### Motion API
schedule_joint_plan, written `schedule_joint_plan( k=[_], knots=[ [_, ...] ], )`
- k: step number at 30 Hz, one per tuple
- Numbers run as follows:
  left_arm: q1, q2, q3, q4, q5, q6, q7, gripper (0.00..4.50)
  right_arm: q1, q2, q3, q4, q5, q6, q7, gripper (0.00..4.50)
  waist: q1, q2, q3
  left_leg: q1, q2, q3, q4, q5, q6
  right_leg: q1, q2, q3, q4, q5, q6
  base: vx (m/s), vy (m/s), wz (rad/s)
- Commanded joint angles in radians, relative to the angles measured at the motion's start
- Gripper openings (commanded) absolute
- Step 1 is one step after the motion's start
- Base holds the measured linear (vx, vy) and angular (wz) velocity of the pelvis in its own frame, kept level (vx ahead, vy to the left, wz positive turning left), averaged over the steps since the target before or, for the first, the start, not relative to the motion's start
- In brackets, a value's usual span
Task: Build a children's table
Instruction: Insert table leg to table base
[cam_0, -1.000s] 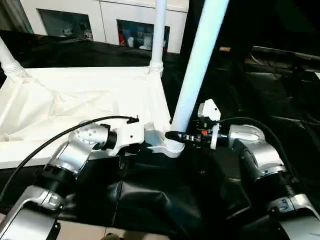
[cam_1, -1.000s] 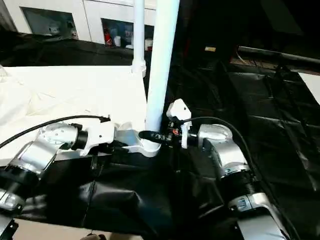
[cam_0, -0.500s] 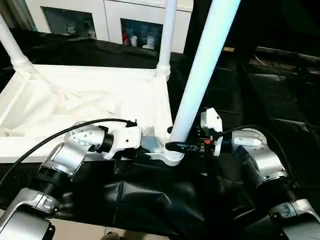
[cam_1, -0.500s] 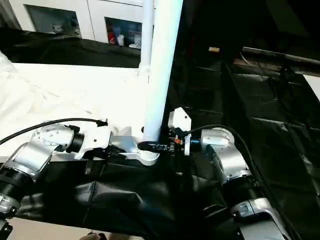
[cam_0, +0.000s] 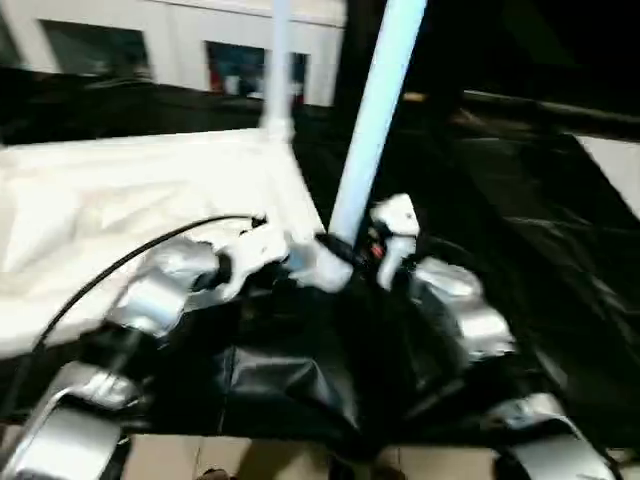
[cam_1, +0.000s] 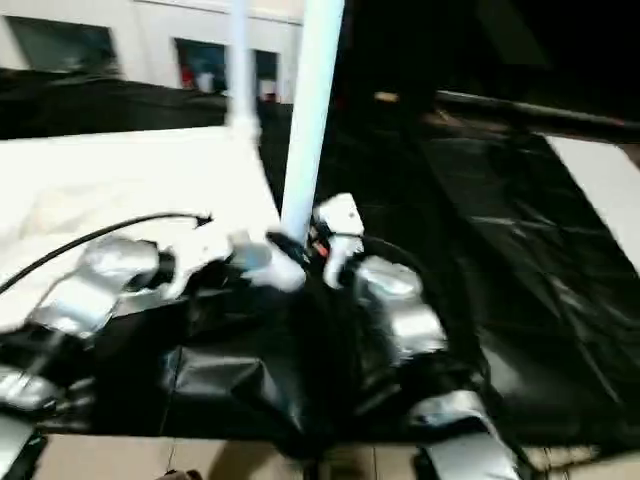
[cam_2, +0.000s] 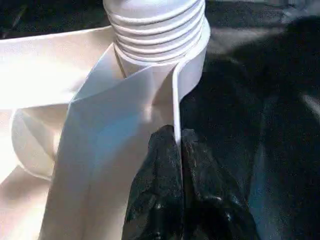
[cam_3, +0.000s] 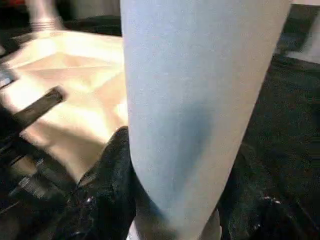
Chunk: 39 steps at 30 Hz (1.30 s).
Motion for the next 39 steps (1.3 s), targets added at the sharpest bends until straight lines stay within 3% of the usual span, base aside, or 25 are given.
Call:
schedule_joint_plan(
  k=[1,2,3,4,5,6,7,8,9,10,11,12,13,14,16,17,18,19,21,23,27,32,35,37,39],
  knots=[
    [0.002,-0.034,-0.037,0.029,0.024,0.041,0.027,0.00,0.055,-0.015,-0.026,0.183,-0.078,0.100,-0.155,1.86,-0.017,0.033,-0.001,0.024,0.038,-0.038,-0.121,-0.799,-0.050,0.015,-0.061,-0.004,-0.071,-0.556,-0.068,-0.062,0.057,-0.13],
    [-0.034,-0.091,-0.022,0.075,0.044,0.112,0.138,0.00,0.024,0.028,-0.061,0.226,-0.072,0.098,-0.299,1.86,-0.011,0.044,0.009,0.019,0.045,-0.030,-0.142,-0.842,-0.046,0.025,-0.052,-0.014,-0.050,-0.504,-0.073,-0.058,0.038,-0.06],
    [-0.051,-0.118,-0.016,0.095,0.052,0.135,0.185,0.00,0.008,0.048,-0.082,0.244,-0.064,0.097,-0.362,1.86,-0.006,0.046,0.011,0.015,0.051,-0.019,-0.161,-0.870,-0.043,0.034,-0.040,-0.025,-0.030,-0.477,-0.075,-0.108,-0.003,0.09],
    [-0.064,-0.140,-0.012,0.108,0.059,0.161,0.221,0.00,-0.006,0.066,-0.103,0.259,-0.053,0.095,-0.418,1.86,0.053,0.061,0.009,-0.071,0.084,0.017,-0.242,-0.944,-0.041,0.112,-0.021,-0.017,0.168,-0.278,-0.080,-0.108,-0.003,0.09],
    [-0.071,-0.152,-0.011,0.115,0.062,0.174,0.240,0.00,-0.014,0.077,-0.116,0.268,-0.045,0.093,-0.451,1.86,0.109,0.047,0.006,-0.078,0.072,0.106,-0.255,-0.873,-0.027,0.098,-0.006,0.013,0.209,-0.232,-0.057,-0.099,-0.060,0.28],
    [-0.076,-0.160,-0.010,0.123,0.064,0.179,0.254,0.00,-0.020,0.084,-0.121,0.273,-0.042,0.094,-0.467,1.86,0.109,0.047,0.006,-0.078,0.072,0.106,-0.255,-0.873,-0.027,0.098,-0.006,0.013,0.209,-0.232,-0.057,0.033,-0.169,0.16],
    [-0.085,-0.172,-0.011,0.128,0.069,0.192,0.271,0.00,-0.026,0.095,-0.128,0.273,-0.047,0.095,-0.500,1.86,0.064,-0.064,-0.006,0.098,-0.039,0.029,0.107,-0.257,0.023,-0.111,-0.107,0.089,-0.117,-1.163,0.061,0.033,-0.169,0.16],
    [-0.088,-0.176,-0.012,0.131,0.071,0.196,0.275,0.00,-0.029,0.098,-0.130,0.273,-0.049,0.094,-0.510,1.86,0.081,-0.019,-0.008,0.017,-0.059,-0.014,0.081,-0.110,0.068,-0.003,-0.150,0.164,-0.113,-1.171,0.026,0.115,-0.115,-0.31],
    [-0.089,-0.177,-0.013,0.131,0.071,0.197,0.276,0.00,-0.030,0.099,-0.130,0.273,-0.050,0.094,-0.512,1.86,0.082,-0.034,-0.009,-0.056,-0.033,-0.044,0.046,-0.051,0.039,0.073,-0.168,0.151,-0.056,-0.978,0.017,0.057,0.007,-0.10],
    [-0.098,-0.185,-0.014,0.137,0.074,0.208,0.286,0.00,-0.038,0.107,-0.131,0.282,-0.056,0.093,-0.535,1.86,0.092,-0.001,-0.026,0.025,0.016,-0.030,-0.036,-0.065,-0.006,0.012,-0.098,0.120,-0.012,-0.521,-0.042,0.057,0.007,-0.10],
    [-0.098,-0.185,-0.014,0.137,0.074,0.208,0.286,0.00,-0.038,0.107,-0.131,0.282,-0.056,0.093,-0.535,1.86,0.070,0.003,-0.027,0.040,0.023,-0.027,-0.044,-0.075,-0.010,0.002,-0.064,0.106,0.019,-0.284,-0.084,-0.030,-0.030,0.31],
    [-0.100,-0.185,-0.015,0.139,0.074,0.209,0.286,0.00,-0.042,0.110,-0.129,0.289,-0.057,0.096,-0.539,1.86,0.060,0.005,-0.032,0.046,0.020,-0.003,-0.053,-0.126,-0.002,0.014,-0.044,0.095,0.029,-0.039,-0.161,-0.062,-0.049,0.24],
    [-0.101,-0.183,-0.018,0.139,0.073,0.207,0.279,0.00,-0.047,0.115,-0.126,0.296,-0.058,0.100,-0.541,1.86,0.049,0.002,-0.018,0.038,0.023,0.007,-0.069,-0.315,0.013,0.008,-0.047,0.092,0.001,-0.237,-0.189,-0.062,-0.049,0.24],
    [-0.102,-0.179,-0.026,0.138,0.074,0.201,0.265,0.00,-0.057,0.121,-0.122,0.310,-0.060,0.100,-0.549,1.86,0.042,0.004,-0.014,0.046,0.019,0.005,-0.065,-0.468,-0.011,-0.008,-0.060,0.095,-0.023,-0.483,-0.167,-0.058,-0.031,0.12],
    [-0.103,-0.178,-0.028,0.142,0.076,0.200,0.264,0.00,-0.064,0.125,-0.124,0.319,-0.063,0.097,-0.556,1.86,0.038,0.004,-0.018,0.042,0.020,-0.007,-0.071,-0.523,-0.021,-0.007,-0.068,0.091,-0.037,-0.609,-0.118,0.000,0.000,0.00],
    [-0.100,-0.170,-0.032,0.140,0.076,0.189,0.254,0.00,-0.072,0.128,-0.127,0.332,-0.070,0.092,-0.560,1.86,0.037,-0.006,-0.023,0.024,0.023,-0.015,-0.082,-0.470,-0.014,0.006,-0.077,0.089,-0.044,-0.612,-0.075,0.000,0.000,0.00],
    [-0.100,-0.170,-0.032,0.140,0.076,0.189,0.254,0.00,-0.072,0.128,-0.127,0.332,-0.070,0.092,-0.560,1.86,0.037,-0.006,-0.023,0.024,0.023,-0.015,-0.082,-0.470,-0.014,0.006,-0.077,0.089,-0.044,-0.612,-0.075,0.000,0.000,0.00],
    [-0.097,-0.167,-0.033,0.140,0.075,0.180,0.253,0.00,-0.076,0.130,-0.129,0.340,-0.074,0.089,-0.566,1.86,0.039,-0.004,-0.028,0.016,0.026,-0.009,-0.086,-0.385,-0.004,0.008,-0.078,0.093,-0.042,-0.533,-0.079,0.000,0.000,0.00],
    [-0.095,-0.164,-0.034,0.139,0.073,0.175,0.252,0.00,-0.079,0.131,-0.130,0.342,-0.076,0.088,-0.570,1.86,0.038,-0.008,-0.025,0.015,0.027,-0.004,-0.085,-0.370,-0.005,0.003,-0.077,0.093,-0.044,-0.507,-0.090,0.000,0.000,0.00],
    [-0.093,-0.160,-0.036,0.135,0.070,0.175,0.254,0.00,-0.082,0.130,-0.133,0.345,-0.076,0.083,-0.569,1.86,0.035,-0.012,-0.026,0.010,0.027,-0.005,-0.086,-0.371,-0.008,0.006,-0.078,0.092,-0.042,-0.516,-0.090,0.000,0.000,0.00],
    [-0.094,-0.154,-0.038,0.135,0.066,0.158,0.252,0.00,-0.090,0.133,-0.132,0.353,-0.074,0.045,-0.538,1.86,0.029,-0.010,-0.029,0.009,0.028,-0.005,-0.085,-0.373,-0.009,0.004,-0.080,0.092,-0.043,-0.505,-0.096,0.000,0.000,0.00],
    [-0.083,-0.133,-0.047,0.119,0.063,0.126,0.225,0.00,-0.095,0.138,-0.115,0.325,-0.070,-0.019,-0.433,1.86,0.027,-0.008,-0.034,0.001,0.030,-0.003,-0.085,-0.343,-0.004,0.012,-0.079,0.092,-0.037,-0.438,-0.121,0.000,0.000,0.00],
    [-0.080,-0.127,-0.050,0.115,0.063,0.115,0.218,0.00,-0.093,0.137,-0.108,0.309,-0.068,-0.035,-0.398,1.86,0.028,-0.005,-0.040,0.000,0.031,0.003,-0.080,-0.280,0.004,0.020,-0.077,0.092,-0.026,-0.324,-0.162,0.000,0.000,0.00],
    [-0.077,-0.121,-0.053,0.110,0.062,0.105,0.211,0.00,-0.091,0.136,-0.111,0.292,-0.057,-0.041,-0.377,2.42,0.027,0.000,-0.043,0.002,0.031,0.007,-0.078,-0.264,0.008,0.022,-0.075,0.091,-0.023,-0.284,-0.183,0.000,0.000,0.00],
    [-0.073,-0.114,-0.058,0.103,0.059,0.086,0.194,0.00,-0.089,0.132,-0.110,0.274,-0.048,-0.044,-0.351,2.58,0.027,-0.001,-0.048,0.002,0.032,0.011,-0.074,-0.234,0.014,0.027,-0.074,0.091,-0.016,-0.236,-0.203,0.000,0.000,0.00]
  ],
)
